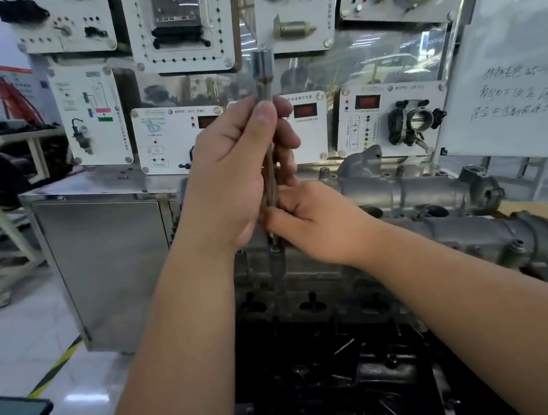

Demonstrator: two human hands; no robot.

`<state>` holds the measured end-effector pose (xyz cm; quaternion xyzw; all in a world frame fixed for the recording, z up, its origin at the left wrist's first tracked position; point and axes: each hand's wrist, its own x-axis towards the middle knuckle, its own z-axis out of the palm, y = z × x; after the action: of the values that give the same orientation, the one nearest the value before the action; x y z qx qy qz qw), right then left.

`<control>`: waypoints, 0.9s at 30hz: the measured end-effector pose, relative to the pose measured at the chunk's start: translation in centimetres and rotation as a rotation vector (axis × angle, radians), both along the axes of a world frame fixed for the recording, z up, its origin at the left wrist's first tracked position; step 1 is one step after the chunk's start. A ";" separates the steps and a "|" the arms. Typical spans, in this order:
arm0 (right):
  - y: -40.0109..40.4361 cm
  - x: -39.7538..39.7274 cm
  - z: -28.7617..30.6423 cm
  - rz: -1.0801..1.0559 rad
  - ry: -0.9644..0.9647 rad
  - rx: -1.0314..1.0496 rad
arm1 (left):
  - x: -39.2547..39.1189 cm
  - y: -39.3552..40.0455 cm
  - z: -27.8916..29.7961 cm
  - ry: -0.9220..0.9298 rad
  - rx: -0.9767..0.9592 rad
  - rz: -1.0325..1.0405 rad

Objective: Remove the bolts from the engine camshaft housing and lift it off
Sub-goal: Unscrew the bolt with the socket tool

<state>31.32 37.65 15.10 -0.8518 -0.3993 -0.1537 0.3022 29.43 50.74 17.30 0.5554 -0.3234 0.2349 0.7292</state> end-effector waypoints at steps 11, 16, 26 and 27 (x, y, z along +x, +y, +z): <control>-0.3 -0.2 -0.8 0.000 -0.104 0.116 | -0.4 -1.4 -0.3 -0.019 -0.229 0.079; -0.4 0.0 -0.6 -0.013 -0.098 0.098 | 0.1 -1.3 -0.4 -0.001 -0.232 0.026; -0.5 0.2 -0.5 -0.013 -0.052 0.146 | 0.1 -1.0 -0.7 -0.005 -0.111 0.006; -0.6 0.3 -0.5 -0.009 -0.064 0.172 | 0.1 -1.0 -0.7 -0.024 -0.133 0.027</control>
<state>31.58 37.09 14.64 -0.8193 -0.3901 -0.2159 0.3605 29.55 49.70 16.61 0.5071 -0.3082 0.2722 0.7575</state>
